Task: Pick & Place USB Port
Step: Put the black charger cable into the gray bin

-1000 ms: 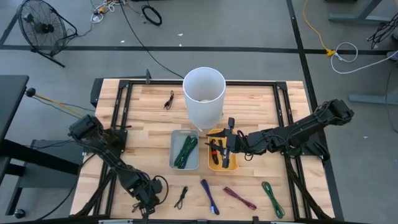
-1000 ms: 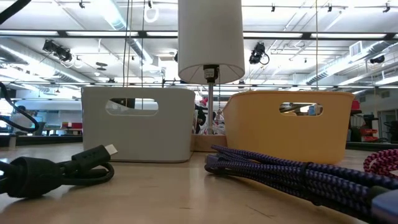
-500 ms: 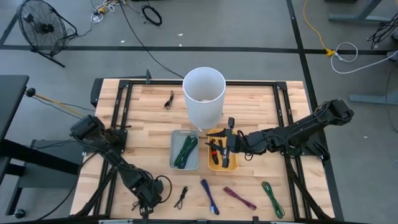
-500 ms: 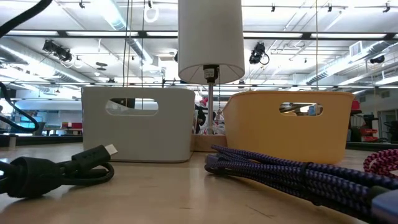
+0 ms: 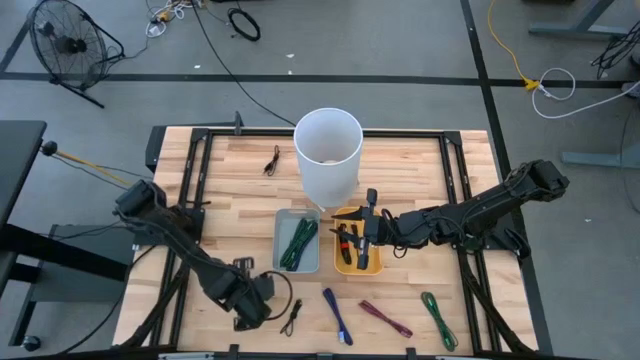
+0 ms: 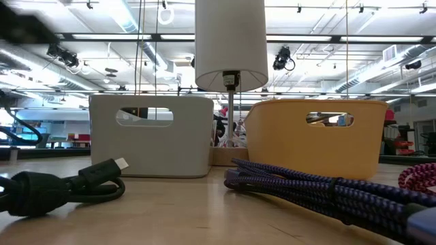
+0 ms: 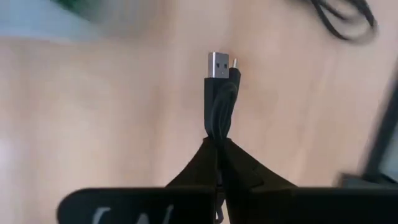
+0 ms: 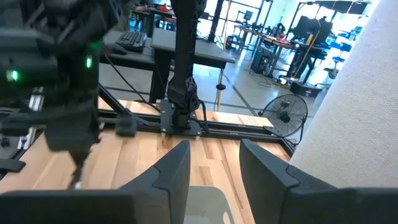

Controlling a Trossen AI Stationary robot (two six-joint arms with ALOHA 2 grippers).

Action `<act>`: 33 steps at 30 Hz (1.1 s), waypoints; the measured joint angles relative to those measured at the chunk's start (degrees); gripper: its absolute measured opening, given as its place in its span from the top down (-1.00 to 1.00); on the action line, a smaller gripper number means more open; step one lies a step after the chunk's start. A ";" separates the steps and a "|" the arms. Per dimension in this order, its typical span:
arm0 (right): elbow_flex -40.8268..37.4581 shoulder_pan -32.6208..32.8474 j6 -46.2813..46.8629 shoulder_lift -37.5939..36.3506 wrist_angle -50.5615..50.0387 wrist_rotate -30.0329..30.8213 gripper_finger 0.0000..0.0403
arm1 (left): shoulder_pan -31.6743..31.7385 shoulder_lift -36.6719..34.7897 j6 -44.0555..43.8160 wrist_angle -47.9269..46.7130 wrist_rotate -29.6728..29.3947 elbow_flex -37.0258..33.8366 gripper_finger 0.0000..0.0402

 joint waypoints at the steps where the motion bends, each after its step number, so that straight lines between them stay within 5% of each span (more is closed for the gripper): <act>1: 0.00 0.00 0.00 0.00 -0.08 0.00 0.30 | 0.31 -0.06 0.81 -2.82 -2.67 1.95 0.98; 12: 0.00 0.00 0.00 0.01 0.04 0.00 0.30 | 3.76 -0.07 18.51 -10.23 -28.39 20.20 0.98; 19: 0.00 0.02 0.00 0.02 -0.31 0.00 0.30 | 6.32 -3.37 24.31 -8.95 -40.53 23.30 0.98; 25: 0.00 0.02 0.00 0.02 0.28 0.00 0.30 | 7.34 -8.50 33.30 1.53 -42.14 23.23 0.98; 33: 0.00 0.05 0.00 0.02 1.07 -0.02 0.30 | 12.00 -10.26 46.43 12.32 -34.11 23.23 0.98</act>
